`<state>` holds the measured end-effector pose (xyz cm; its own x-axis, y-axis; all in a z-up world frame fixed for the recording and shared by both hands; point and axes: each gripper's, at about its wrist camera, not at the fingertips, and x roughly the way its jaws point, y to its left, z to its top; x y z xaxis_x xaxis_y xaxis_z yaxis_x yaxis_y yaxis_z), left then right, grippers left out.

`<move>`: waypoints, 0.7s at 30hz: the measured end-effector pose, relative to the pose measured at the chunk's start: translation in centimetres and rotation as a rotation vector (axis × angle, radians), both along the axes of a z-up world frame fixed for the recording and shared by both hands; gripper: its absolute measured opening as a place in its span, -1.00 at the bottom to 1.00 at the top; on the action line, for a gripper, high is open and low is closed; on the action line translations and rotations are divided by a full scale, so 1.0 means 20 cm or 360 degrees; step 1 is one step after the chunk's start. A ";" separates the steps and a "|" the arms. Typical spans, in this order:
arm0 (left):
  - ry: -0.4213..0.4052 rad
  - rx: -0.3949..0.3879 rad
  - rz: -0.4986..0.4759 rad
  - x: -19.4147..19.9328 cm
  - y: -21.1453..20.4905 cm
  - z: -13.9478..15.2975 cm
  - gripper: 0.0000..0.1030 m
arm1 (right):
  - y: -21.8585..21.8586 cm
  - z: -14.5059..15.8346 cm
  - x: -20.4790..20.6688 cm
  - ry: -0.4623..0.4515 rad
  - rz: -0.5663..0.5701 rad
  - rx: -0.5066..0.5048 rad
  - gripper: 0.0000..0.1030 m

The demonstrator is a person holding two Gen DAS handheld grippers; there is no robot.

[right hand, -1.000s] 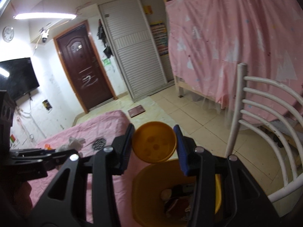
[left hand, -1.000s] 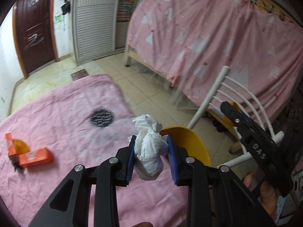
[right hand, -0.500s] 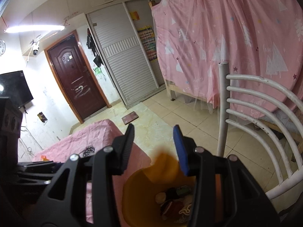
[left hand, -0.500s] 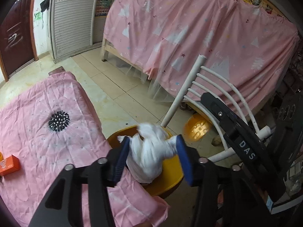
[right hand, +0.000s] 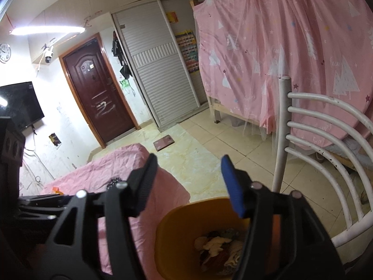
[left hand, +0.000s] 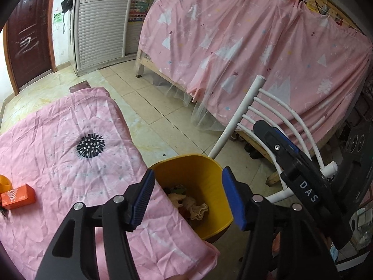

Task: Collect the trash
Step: 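Move both open tools back over the orange boxes on the bed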

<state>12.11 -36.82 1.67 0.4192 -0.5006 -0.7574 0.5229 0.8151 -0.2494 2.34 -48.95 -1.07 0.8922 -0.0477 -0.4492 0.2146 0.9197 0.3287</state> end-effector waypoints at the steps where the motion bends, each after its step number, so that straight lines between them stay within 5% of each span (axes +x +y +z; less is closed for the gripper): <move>1: -0.0007 0.0000 0.0005 0.00 0.01 0.01 0.05 | 0.01 0.00 0.00 0.0000 0.0006 -0.0005 0.07; 21: -0.0177 0.0033 0.0297 0.08 0.50 0.07 0.25 | 0.34 0.01 0.12 0.0006 0.0324 -0.0041 0.45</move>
<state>13.68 -26.86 3.05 0.5846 -0.3916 -0.7106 0.3859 0.9046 -0.1810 4.80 -42.14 -0.85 0.8828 0.1218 -0.4536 0.0248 0.9524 0.3038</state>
